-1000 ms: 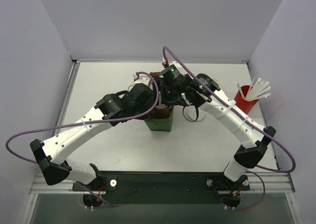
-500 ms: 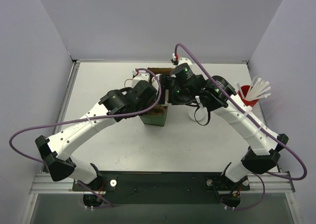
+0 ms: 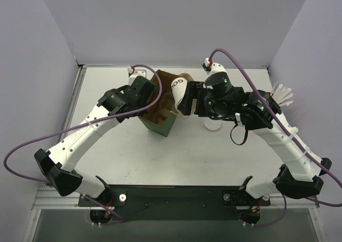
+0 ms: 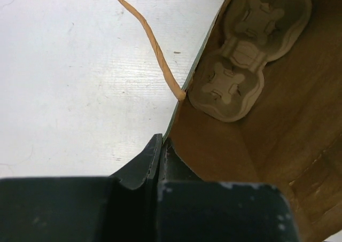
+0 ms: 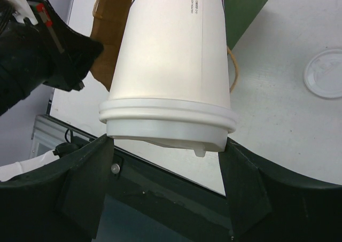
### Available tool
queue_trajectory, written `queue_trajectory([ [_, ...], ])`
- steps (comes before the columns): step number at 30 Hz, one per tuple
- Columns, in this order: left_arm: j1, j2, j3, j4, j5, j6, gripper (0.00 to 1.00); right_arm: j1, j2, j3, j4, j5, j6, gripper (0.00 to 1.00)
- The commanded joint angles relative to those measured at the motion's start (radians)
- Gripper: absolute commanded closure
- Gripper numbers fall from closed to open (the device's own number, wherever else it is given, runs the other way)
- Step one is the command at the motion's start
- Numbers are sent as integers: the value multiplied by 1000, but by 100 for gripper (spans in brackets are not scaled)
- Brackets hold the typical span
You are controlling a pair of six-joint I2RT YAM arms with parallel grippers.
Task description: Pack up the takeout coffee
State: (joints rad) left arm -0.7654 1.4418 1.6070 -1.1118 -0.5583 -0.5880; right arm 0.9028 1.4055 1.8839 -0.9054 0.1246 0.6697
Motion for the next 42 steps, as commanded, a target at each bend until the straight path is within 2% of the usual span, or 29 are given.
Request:
queue_trajectory([
  [1, 40, -46, 57, 4, 9, 30, 100, -7, -101, -61, -3, 0, 45, 41],
  [12, 103, -72, 87, -8, 28, 54, 100, -44, -250, -261, -127, -81, 143, 41],
  [17, 121, -87, 102, -10, 43, 60, 100, -82, -266, -393, -138, -218, 163, 41],
  [22, 130, -113, 105, -13, 61, 60, 100, -125, -205, -445, -147, -325, 125, 41],
  [31, 132, -169, 114, -11, 141, 59, 100, -183, 6, -401, -317, -517, -2, 41],
  [42, 162, -219, 85, 12, 265, 39, 100, -208, 229, -344, -452, -516, -120, 41],
])
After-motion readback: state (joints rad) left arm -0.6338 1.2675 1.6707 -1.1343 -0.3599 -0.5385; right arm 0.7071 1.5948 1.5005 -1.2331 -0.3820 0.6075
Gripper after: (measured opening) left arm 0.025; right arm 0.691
